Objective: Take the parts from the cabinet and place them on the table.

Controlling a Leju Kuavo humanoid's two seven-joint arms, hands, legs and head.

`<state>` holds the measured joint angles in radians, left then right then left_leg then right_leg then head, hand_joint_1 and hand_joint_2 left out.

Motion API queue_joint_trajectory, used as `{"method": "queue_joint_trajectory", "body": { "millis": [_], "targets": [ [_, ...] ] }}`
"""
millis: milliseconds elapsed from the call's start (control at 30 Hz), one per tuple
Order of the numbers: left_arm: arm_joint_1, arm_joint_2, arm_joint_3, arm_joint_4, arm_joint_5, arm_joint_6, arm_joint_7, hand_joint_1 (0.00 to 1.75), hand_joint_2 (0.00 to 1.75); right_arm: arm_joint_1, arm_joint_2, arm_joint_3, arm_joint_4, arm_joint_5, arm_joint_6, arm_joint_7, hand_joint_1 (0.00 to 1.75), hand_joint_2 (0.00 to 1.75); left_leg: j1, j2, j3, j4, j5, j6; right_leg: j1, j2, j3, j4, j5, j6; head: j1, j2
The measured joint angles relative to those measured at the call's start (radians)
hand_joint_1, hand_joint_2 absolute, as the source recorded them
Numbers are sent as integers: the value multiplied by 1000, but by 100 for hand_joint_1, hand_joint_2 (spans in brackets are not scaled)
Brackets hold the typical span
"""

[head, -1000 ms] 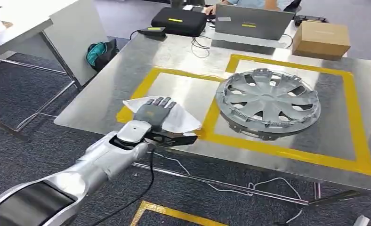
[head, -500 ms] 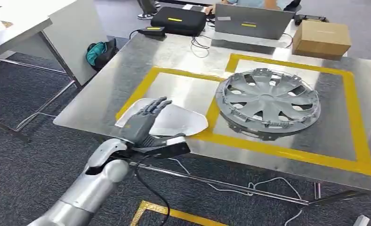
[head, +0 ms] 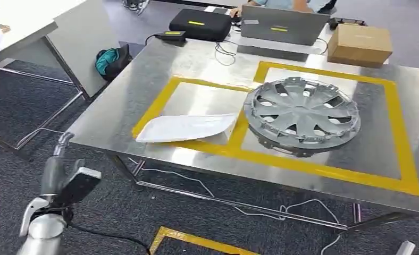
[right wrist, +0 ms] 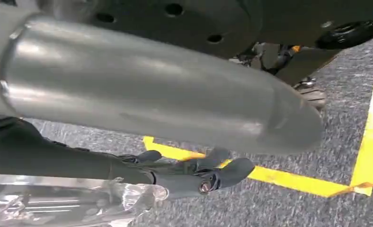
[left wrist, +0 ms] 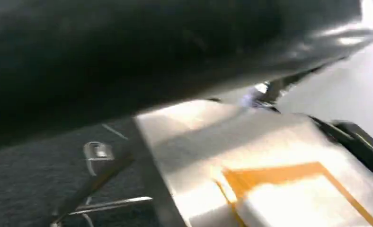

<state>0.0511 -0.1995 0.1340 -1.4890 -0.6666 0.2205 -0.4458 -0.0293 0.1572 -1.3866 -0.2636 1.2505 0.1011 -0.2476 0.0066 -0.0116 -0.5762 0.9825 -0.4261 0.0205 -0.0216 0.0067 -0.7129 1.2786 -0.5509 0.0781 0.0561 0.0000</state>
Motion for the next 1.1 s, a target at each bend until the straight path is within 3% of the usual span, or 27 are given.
{"method": "queue_joint_trajectory", "body": {
  "millis": [67, 100, 133, 167, 233, 267, 300, 333, 400, 433, 467, 500, 567, 600, 633, 667, 767, 800, 833, 867, 933, 967, 1000, 1033, 1067, 1100],
  "targets": [
    [3, -3, 102, 37, 40, -3, -30, 0, 0, 0, 3, -2, 0, 5, 0, -1, 0, 0, 5, -14, -4, 0, 5, -10, -1, 6, 113, -172, 68, -2, 0, 0],
    [-1, -5, 167, 72, 65, -21, -36, 0, 0, -2, 5, -2, 0, 7, 0, 0, 0, 0, 7, -21, -6, 2, 9, -17, -5, 33, 172, -268, 70, -1, 0, 0],
    [-3, -6, 222, 103, 86, -40, -36, 0, 0, -6, 10, -2, 0, 8, 0, 5, 0, 0, 6, -26, -11, -1, 13, -26, 4, 49, 188, -264, 71, -6, 0, 0],
    [-9, -8, 290, 146, 99, -64, -34, 0, 0, -6, 12, -2, 0, 8, 0, 5, 0, 0, 6, -31, -9, -1, 17, -33, -1, 50, 179, -263, 81, -15, -3, 0],
    [-21, -8, 403, 241, 84, -82, -38, 0, 0, -11, 13, -2, 0, 9, -4, 11, 0, 0, 9, -44, -15, -3, 29, -52, 6, 41, 174, -263, 75, -29, -5, 0],
    [-20, -8, 457, 286, 72, -85, -46, 0, 0, -12, 14, -3, 0, 8, -5, 12, 0, 0, 10, -51, -19, -3, 34, -59, 3, 35, 167, -268, 83, -41, -4, 0],
    [-19, -9, 508, 326, 65, -86, -53, 0, 0, -16, 16, -5, 0, 9, -6, 13, 0, 0, 12, -36, -28, 10, 12, -61, 1, 23, 162, -271, 91, -53, -6, 0],
    [-23, -10, 544, 356, 48, -82, -50, 0, 0, -19, 16, -7, 0, 8, -6, 14, 0, 0, 12, -16, -48, 56, -43, -64, 3, 17, 152, -272, 99, -64, -14, 0],
    [-38, -11, 602, 413, -8, -52, -31, 0, 0, -18, 17, -9, 0, 7, -6, 16, 0, 0, 12, -5, -100, 204, -146, -71, 8, -7, 130, -271, 114, -71, -22, 0],
    [-44, -11, 631, 450, -36, -31, -25, 0, 0, -19, 18, -10, 0, 6, -6, 18, 0, 0, 12, -3, -120, 277, -180, -74, 11, -20, 119, -271, 122, -71, -21, 0],
    [-46, -11, 661, 489, -64, -8, -19, 0, 0, -20, 19, -10, 0, 6, -6, 21, 0, 0, 12, -1, -121, 313, -183, -75, 12, -31, 107, -271, 130, -71, -22, 0],
    [-47, -8, 690, 527, -90, 15, -15, 0, 0, -22, 21, -10, 0, 6, -6, 21, 0, 0, 13, 0, -103, 307, -158, -75, 13, -40, 96, -271, 138, -69, -22, 0],
    [-53, 4, 747, 606, -129, 62, -8, 0, 0, -25, 23, -10, 0, 8, -6, 22, 0, 0, 13, 15, -14, 193, -85, -77, 13, -62, 75, -270, 156, -63, -22, 0],
    [-61, 11, 772, 642, -142, 74, -4, 0, 0, -26, 23, -10, 0, 9, -7, 22, 0, 0, 14, 40, 49, 110, -73, -79, 13, -72, 69, -268, 163, -58, -23, 0],
    [-72, 15, 795, 677, -163, 88, -1, 0, 0, -27, 23, -10, -2, 9, -9, 23, 0, 0, 13, 88, 121, 26, -85, -80, 20, -79, 65, -264, 167, -51, -26, 0],
    [-83, 24, 814, 707, -194, 103, 3, 0, 0, -27, 24, -10, -2, 13, -11, 24, 0, 0, 5, 83, 131, -24, -101, -63, 21, -95, 60, -259, 172, -45, -25, 0],
    [-75, 51, 863, 800, -295, 137, 33, 0, 0, -34, 25, -10, -2, 19, -13, 29, 0, 0, -2, 56, 106, -18, -81, -33, 12, -127, 62, -270, 201, -32, -22, 0],
    [-72, 56, 878, 825, -308, 141, 38, 0, 0, -32, 25, -10, -2, 20, -12, 30, 0, 0, 0, 51, 97, -19, -71, -23, 7, -105, 60, -265, 187, -23, -24, 0],
    [-72, 61, 887, 845, -322, 145, 48, 0, 0, -30, 25, -10, -2, 21, -13, 31, 0, 0, 0, 43, 87, -19, -60, -14, 5, -56, 46, -235, 130, -19, -22, 0],
    [-78, 67, 891, 866, -348, 150, 66, 0, 0, -26, 25, -10, -1, 23, -13, 32, 0, 0, 1, 29, 72, -19, -48, -8, 7, -27, 31, -163, 59, -19, -20, 0],
    [-90, 76, 909, 915, -404, 153, 119, 0, 0, -25, 25, -10, -2, 26, -13, 32, 0, 0, -6, 1, 42, -17, -24, -3, 13, -9, -4, -4, -39, -25, -17, 0],
    [-90, 78, 915, 937, -420, 152, 142, 0, 0, -27, 25, -10, -1, 27, -13, 31, 0, 0, -9, -10, 28, -17, -13, -2, 17, -8, -6, 41, -52, -31, -18, 0],
    [-88, 81, 922, 954, -428, 151, 154, 0, 0, -29, 25, -10, -2, 29, -13, 30, 0, 0, -12, -21, 16, -17, -3, -2, 22, -7, 12, 43, -39, -38, -18, 0],
    [-87, 83, 929, 971, -436, 150, 161, 0, 0, -30, 25, -10, -2, 30, -13, 30, 0, 0, -14, -32, 4, -16, 7, -2, 29, -4, 52, 4, -7, -47, -18, 0],
    [-87, 83, 932, 987, -447, 145, 169, 0, 0, -30, 25, -10, -2, 31, -14, 29, 0, 0, -15, -47, -6, -16, 17, -3, 35, 5, 113, -73, 30, -57, -18, 0],
    [-89, 83, 933, 1003, -458, 139, 175, 0, 0, -32, 24, -10, -2, 33, -14, 26, 0, 0, -15, -61, -14, -16, 27, -5, 41, 26, 184, -171, 54, -69, -18, 0]
  ]
}}
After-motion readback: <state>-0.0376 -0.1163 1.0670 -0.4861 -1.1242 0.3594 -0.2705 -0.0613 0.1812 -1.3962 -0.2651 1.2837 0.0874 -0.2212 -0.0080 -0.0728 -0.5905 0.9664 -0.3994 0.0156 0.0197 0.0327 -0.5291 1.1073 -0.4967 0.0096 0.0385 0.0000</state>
